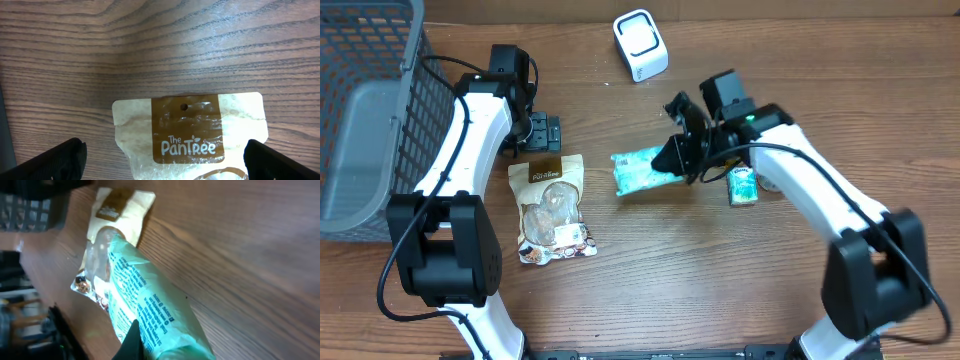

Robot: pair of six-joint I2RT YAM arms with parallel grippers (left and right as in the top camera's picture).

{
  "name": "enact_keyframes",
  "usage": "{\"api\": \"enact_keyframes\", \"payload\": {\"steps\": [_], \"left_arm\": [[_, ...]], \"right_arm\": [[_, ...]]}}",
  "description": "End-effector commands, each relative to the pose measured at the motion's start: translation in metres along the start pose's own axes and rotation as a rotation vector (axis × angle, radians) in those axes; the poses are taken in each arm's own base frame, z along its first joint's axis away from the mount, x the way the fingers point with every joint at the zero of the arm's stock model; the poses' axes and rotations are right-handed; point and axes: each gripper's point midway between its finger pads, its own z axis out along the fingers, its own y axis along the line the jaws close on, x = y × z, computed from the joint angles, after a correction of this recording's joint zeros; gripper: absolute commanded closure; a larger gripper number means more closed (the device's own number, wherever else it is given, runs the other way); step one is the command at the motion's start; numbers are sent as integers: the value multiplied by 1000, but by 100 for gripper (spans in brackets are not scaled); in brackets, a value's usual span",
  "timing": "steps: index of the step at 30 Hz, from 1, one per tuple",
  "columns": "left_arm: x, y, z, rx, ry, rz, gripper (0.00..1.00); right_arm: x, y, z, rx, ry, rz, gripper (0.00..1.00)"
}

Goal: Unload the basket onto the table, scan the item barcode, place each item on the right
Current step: 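Lift the wipes pack with the right gripper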

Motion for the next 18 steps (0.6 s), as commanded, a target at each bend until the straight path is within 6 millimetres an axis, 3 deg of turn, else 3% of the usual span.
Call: {"api": "enact_keyframes", "payload": {"steps": [1, 10, 18], "left_arm": [[-7, 4, -10, -9, -33, 15, 0], [-7, 4, -10, -9, -33, 15, 0], [-7, 4, -10, -9, -33, 15, 0]], "right_arm": [[-8, 2, -21, 101, -39, -155, 96], [10, -22, -20, 325, 61, -310, 96], [5, -21, -14, 535, 79, -485, 96]]}}
